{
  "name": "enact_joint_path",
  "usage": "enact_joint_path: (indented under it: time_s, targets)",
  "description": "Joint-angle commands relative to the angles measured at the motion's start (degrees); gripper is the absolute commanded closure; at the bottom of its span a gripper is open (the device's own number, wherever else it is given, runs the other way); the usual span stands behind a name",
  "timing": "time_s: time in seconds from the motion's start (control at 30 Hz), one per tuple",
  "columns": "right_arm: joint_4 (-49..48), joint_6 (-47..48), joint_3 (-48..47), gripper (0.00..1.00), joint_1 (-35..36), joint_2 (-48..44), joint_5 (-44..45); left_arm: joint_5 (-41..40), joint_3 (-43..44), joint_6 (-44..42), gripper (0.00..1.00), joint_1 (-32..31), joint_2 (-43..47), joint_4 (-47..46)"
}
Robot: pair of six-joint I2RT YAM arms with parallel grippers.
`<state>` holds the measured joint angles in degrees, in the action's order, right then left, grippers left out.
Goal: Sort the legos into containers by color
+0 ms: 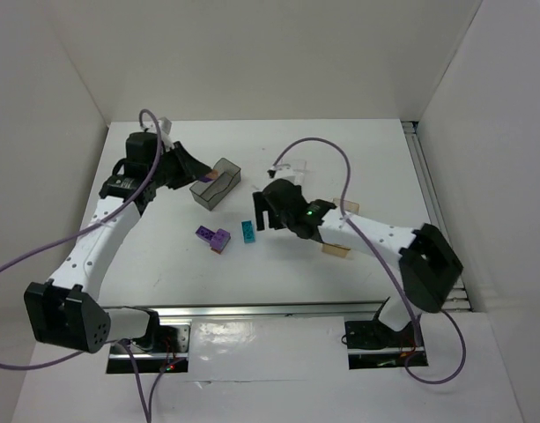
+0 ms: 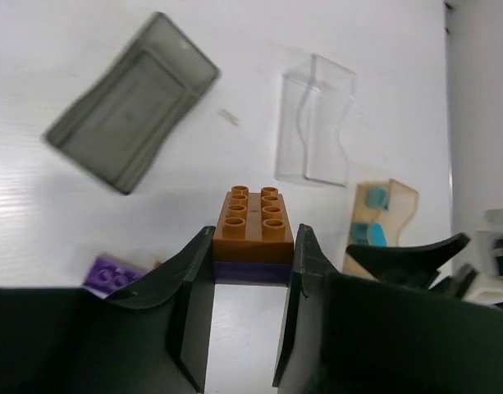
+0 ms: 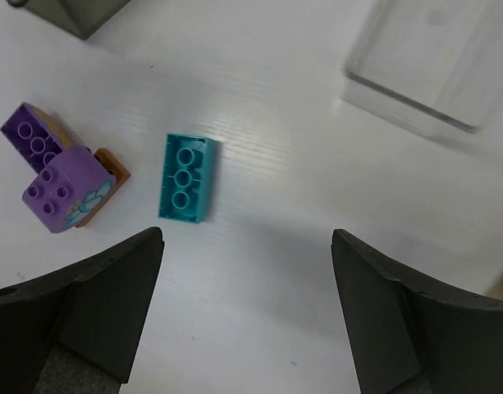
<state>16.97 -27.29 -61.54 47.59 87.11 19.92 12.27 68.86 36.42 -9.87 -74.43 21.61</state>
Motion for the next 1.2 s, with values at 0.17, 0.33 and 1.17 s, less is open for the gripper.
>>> enact_joint_path:
  time_s: [0.17, 0.33, 1.17]
  targets:
    - [-3.3, 4.6, -12.2, 0.06, 4.3, 18.9, -8.4, -9.5, -3.5, 2.7, 1.00, 5.1, 9.0, 4.4]
    - [-4.5, 3.1, -15.4, 0.11, 4.9, 24.1, -9.0, -8.9, -3.4, 2.2, 1.00, 6.2, 9.6, 3.8]
    - [-0.7, -4.5, 9.1, 0.76, -4.1, -8.2, 12.1, -0.2, -0.8, -2.3, 1.00, 6.7, 6.4, 2.7]
